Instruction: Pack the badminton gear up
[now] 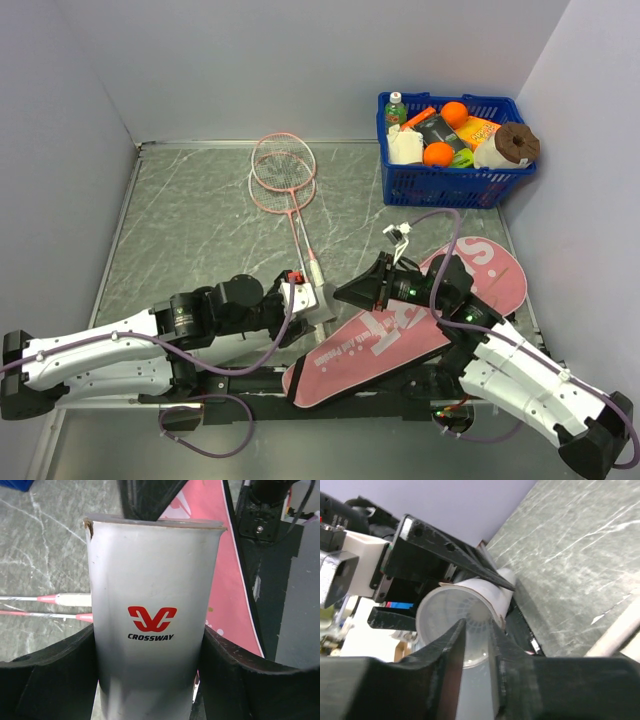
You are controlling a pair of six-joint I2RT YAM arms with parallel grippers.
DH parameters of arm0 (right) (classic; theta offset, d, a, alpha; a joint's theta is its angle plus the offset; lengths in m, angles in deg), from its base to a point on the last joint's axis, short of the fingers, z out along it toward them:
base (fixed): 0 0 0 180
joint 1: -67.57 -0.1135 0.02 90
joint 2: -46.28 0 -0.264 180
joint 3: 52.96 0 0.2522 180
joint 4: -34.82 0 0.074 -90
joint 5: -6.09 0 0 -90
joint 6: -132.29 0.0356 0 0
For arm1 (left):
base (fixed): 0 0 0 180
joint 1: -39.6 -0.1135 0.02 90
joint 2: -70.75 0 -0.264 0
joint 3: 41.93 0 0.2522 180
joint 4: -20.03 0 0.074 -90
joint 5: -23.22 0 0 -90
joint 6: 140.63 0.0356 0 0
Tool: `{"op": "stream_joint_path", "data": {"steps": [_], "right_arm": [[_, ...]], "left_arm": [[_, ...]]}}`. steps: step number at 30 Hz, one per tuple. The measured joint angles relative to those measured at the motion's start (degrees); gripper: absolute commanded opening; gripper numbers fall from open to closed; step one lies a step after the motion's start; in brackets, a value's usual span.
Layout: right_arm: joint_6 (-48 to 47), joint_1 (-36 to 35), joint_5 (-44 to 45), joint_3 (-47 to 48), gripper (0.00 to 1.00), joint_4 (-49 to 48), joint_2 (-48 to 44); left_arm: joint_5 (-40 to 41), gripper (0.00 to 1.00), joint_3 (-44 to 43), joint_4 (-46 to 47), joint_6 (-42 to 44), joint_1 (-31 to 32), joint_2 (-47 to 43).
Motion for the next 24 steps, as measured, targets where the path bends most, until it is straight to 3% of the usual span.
{"op": "stream_joint_path", "data": {"steps": [3,9,24], "right_arm": [[-1.09,-0.22,1.84,-0.55,0.11,1.90,-1.42],[-3.54,-3.19,4.92,-0.63,0.00,4.90,-1.25],[-8.33,-7.41,6.12,1.86,0.00,8.39,4.11]], "left_arm": [[1.49,0.01,0.00,0.20,-0.07,0.31,0.04],[4.61,0.01,-0.02,0.11,-0.07,0.57,1.55],[11.58,0.01,-1.51,-5.40,2.12,0.68,8.41]]}}
